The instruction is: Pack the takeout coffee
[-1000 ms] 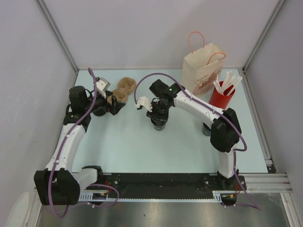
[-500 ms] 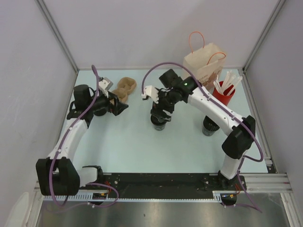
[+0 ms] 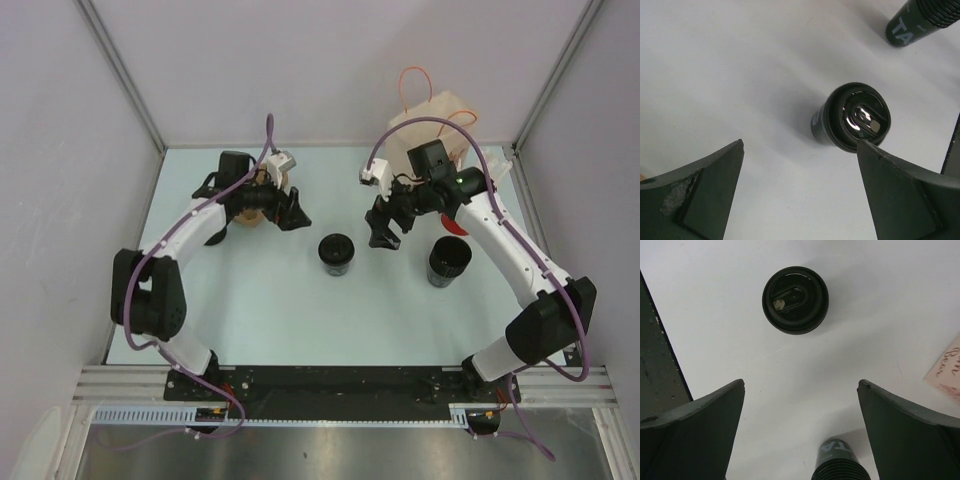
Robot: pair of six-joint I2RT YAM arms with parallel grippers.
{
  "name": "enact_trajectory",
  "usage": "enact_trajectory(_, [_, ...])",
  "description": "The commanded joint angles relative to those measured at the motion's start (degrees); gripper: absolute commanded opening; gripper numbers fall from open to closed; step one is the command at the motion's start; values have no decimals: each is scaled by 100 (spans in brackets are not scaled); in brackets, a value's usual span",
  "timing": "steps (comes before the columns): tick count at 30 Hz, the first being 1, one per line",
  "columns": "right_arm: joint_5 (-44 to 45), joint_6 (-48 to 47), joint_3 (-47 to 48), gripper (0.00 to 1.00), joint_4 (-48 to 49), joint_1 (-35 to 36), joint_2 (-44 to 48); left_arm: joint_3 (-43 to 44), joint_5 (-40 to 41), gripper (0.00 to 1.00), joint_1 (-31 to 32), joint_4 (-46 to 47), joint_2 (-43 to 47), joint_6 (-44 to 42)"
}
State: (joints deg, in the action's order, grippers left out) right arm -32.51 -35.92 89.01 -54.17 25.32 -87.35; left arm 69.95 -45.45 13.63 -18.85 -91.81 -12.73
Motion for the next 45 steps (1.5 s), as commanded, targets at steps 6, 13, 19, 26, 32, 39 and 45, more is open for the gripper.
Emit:
enact_trajectory(6, [-273,50,-481,100,478,-97,350,1002,-482,100,404,-576,-1066,377])
enact_trajectory(13, [-221,-20,-736,100,583,-115,403,1108,-1062,99,580,-769,-1383,342])
enact_trajectory(19, [-177,-55,-859,100,645,-106,447,1100,-1001,99,738,-857,-1532,236])
enact_trajectory(26, [-194,-99,-947,100,662,-115,491,1178,-807,99,905,-927,-1699,192])
enact_trajectory(32, [-264,-117,-973,100,662,-106,473,1143,-737,99,922,-910,-1761,201])
enact_trajectory(39, [-291,-117,-982,100,662,-115,482,1161,-728,99,922,-857,-1831,236])
enact_trajectory(45, [-291,-117,-982,98,662,-115,491,1240,-676,95,922,-901,-1972,236])
